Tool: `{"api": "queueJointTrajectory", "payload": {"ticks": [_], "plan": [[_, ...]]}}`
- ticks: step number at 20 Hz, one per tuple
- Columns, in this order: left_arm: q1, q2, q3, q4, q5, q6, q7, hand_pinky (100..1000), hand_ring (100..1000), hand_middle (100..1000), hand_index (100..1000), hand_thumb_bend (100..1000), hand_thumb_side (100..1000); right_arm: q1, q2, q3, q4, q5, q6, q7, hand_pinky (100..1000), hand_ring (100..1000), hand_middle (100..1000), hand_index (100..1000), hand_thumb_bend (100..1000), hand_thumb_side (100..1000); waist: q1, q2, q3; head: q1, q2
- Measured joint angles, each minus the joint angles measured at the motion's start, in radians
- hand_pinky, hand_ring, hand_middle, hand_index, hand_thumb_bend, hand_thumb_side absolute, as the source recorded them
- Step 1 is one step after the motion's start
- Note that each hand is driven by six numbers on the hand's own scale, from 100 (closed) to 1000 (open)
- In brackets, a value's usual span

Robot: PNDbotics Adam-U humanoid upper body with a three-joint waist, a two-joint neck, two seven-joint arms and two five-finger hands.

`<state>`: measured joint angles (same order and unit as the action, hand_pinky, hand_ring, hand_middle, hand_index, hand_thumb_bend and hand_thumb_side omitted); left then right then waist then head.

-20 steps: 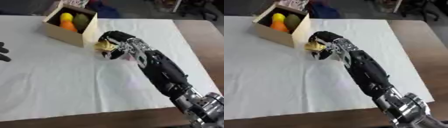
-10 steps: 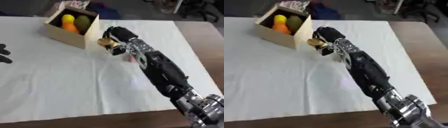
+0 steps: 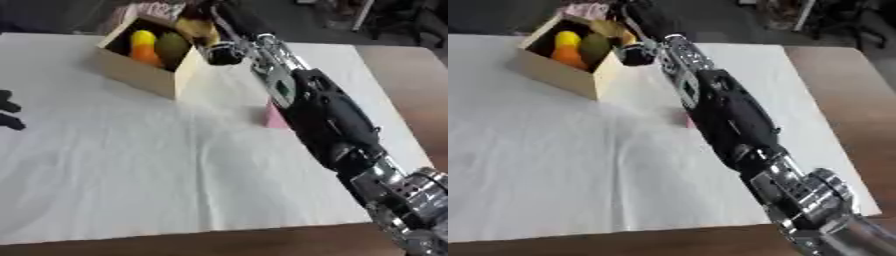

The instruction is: Pick up objects on the table and place them in the box.

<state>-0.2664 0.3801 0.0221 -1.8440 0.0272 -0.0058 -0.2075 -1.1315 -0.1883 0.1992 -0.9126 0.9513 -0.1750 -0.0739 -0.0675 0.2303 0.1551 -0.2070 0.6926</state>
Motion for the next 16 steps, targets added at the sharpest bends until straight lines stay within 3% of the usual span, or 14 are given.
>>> {"api": "queueJointTrajectory", "payload": {"ticks": [6,9,10,11,13,16], "plan": [[-0.022,-0.012,-0.011,-0.008,0.010,-0.001,-0.019,748,567,607,775,100,711,-0.045,0.041,-0.023,0.056,0.002,0.003,0.026,652,521,512,632,100,100,-0.004,0.013,0.035,-0.039,-0.013],[-0.030,-0.013,-0.017,-0.012,0.016,-0.001,-0.028,748,567,607,775,100,713,-0.054,0.069,-0.033,0.086,0.023,-0.001,0.045,690,608,643,775,114,100,-0.006,0.016,0.048,-0.054,-0.018],[-0.034,-0.016,-0.019,-0.012,0.017,-0.001,-0.031,748,567,607,775,100,713,-0.057,0.078,-0.035,0.093,0.032,-0.001,0.052,693,616,657,785,125,100,-0.006,0.018,0.052,-0.059,-0.018],[-0.035,-0.019,-0.019,-0.012,0.017,0.000,-0.033,748,567,607,775,100,713,-0.057,0.087,-0.037,0.100,0.043,0.000,0.059,712,668,730,848,216,175,-0.007,0.018,0.055,-0.062,-0.019],[-0.036,-0.020,-0.024,-0.012,0.017,0.000,-0.037,748,567,607,775,100,714,-0.059,0.101,-0.039,0.110,0.070,0.005,0.071,730,711,775,891,319,327,-0.008,0.021,0.060,-0.069,-0.021],[-0.038,-0.021,-0.025,-0.012,0.017,0.000,-0.040,749,567,607,775,100,715,-0.062,0.115,-0.045,0.116,0.105,0.020,0.079,739,729,794,908,384,414,-0.008,0.022,0.061,-0.073,-0.021]]}}
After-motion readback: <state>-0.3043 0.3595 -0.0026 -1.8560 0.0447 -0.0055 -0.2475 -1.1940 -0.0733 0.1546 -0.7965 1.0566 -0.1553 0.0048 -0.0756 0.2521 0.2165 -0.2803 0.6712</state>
